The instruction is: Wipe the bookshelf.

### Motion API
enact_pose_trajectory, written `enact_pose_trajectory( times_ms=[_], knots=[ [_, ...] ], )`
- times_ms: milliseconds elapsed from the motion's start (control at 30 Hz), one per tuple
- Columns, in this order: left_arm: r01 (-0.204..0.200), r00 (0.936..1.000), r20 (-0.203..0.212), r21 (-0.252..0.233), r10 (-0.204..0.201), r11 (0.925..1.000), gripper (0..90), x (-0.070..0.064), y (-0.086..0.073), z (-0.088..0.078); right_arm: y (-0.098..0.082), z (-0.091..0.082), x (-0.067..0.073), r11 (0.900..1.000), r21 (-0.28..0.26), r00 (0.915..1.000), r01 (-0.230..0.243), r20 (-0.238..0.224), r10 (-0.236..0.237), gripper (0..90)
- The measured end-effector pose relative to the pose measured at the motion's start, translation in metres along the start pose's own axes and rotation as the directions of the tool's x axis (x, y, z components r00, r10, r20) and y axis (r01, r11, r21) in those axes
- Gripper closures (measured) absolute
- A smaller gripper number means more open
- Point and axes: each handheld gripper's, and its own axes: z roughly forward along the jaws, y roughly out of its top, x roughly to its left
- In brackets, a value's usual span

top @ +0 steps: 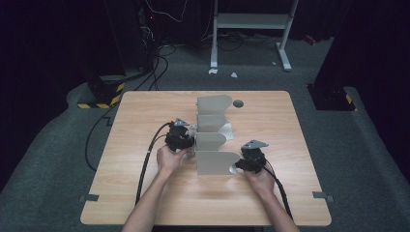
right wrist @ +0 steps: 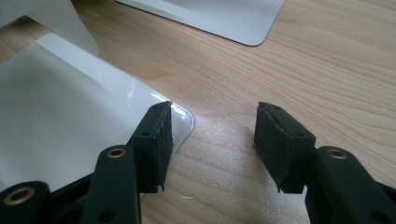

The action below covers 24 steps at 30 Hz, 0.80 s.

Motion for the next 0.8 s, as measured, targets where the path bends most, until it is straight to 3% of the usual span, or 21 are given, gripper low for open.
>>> enact_pose_trajectory(
  times_ms=[167,367,433,533,633,800],
  knots=[
    [0.026,0.9994,0.024,0.0,-0.026,0.9997,73.5,0.005,-0.004,0.001,0.0,0.0,0.0,1.0,0.0,1.0,0.0,0.0,0.0,47.0],
    [0.019,0.9993,0.033,-0.001,-0.019,0.9998,73.5,0.004,-0.007,0.002,0.0,0.0,0.0,1.0,0.0,1.0,0.001,0.0,-0.001,47.0],
    [0.009,0.9995,0.029,0.019,-0.01,0.9998,73.5,0.005,-0.011,0.002,0.0,0.0,0.0,1.0,0.0,1.0,0.0,-0.001,0.0,46.7],
    [0.027,0.9991,0.031,0.038,-0.028,0.9989,73.4,0.011,-0.015,0.004,0.0,0.0,0.0,1.0,0.001,1.0,0.0,-0.001,0.0,46.6],
    [0.028,0.9992,0.029,0.037,-0.029,0.9989,73.4,0.012,-0.013,0.008,0.0,0.0,0.0,1.0,0.001,1.0,0.0,-0.001,0.0,46.6],
    [0.003,1.0,0.0,0.076,-0.003,0.9971,73.3,0.009,-0.009,0.021,0.0,0.0,0.0,1.0,0.001,1.0,0.0,-0.001,0.0,46.6]
  ],
)
